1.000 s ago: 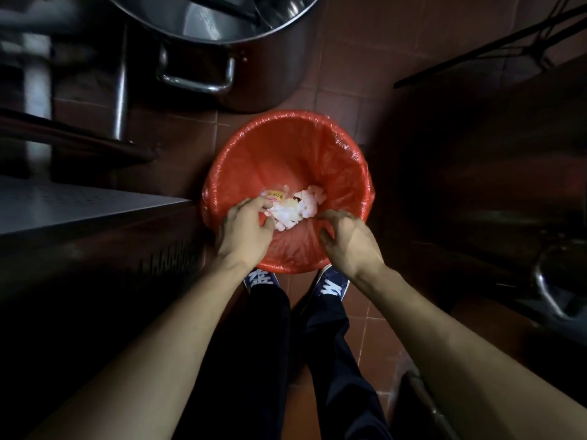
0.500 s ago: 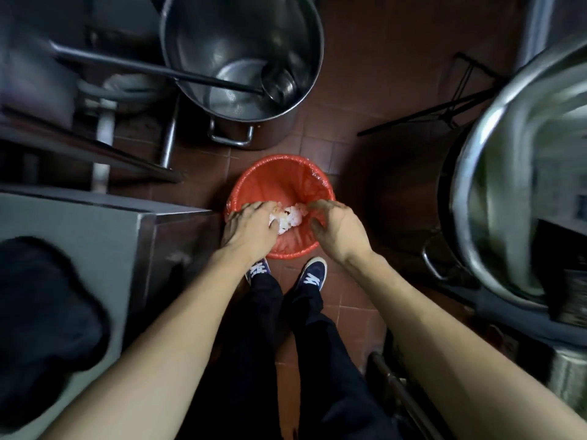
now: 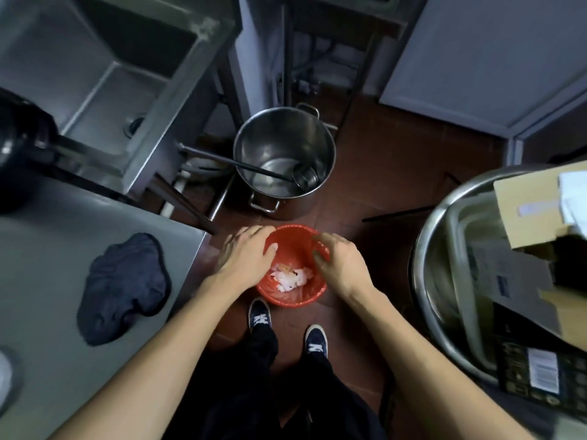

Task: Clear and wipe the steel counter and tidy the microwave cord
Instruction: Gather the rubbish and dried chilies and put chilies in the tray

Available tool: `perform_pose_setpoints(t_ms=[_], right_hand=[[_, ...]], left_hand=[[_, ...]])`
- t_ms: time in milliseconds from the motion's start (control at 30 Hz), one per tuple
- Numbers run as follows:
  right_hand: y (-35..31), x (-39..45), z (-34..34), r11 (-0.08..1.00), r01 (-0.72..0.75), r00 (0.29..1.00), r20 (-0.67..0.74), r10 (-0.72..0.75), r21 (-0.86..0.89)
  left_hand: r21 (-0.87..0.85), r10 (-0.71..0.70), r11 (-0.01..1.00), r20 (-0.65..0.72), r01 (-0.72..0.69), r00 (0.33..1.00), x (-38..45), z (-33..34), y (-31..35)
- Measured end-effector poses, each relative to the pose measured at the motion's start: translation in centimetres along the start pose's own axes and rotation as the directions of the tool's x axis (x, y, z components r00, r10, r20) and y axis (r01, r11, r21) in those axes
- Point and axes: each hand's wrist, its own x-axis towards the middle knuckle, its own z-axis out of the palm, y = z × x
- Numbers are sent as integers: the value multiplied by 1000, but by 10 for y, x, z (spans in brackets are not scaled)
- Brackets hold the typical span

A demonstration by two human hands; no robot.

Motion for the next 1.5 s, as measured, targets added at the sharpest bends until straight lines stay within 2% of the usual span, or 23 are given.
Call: perform_pose_setpoints(t_ms=[167, 400, 667, 1000, 1233, 1500], right_hand=[[-9, -17, -32, 988, 152, 988, 3, -152, 2], [-37, -41, -44, 951, 309, 948, 80, -307, -16], [-98, -74, -22, 847, 531, 836, 177, -520, -15], [-205, -122, 46, 673, 739, 635, 347, -690, -15], [-273, -190, 112, 567, 823, 507, 414, -756, 27], [-327, -295, 191, 514, 856, 424, 497, -757, 52]], left_hand=[[20, -74, 997, -101, 77, 992, -42, -18, 24], [-13, -215, 976, -274, 220, 937, -110, -27, 25], [-58, -366, 924, -413, 377, 834, -203, -37, -9], [-168, -558, 816, -476, 553, 680, -327, -21, -78], [-317, -677, 723, -504, 614, 537, -433, -3, -139], [-420, -770, 624, -474, 660, 427, -559, 33, -198]])
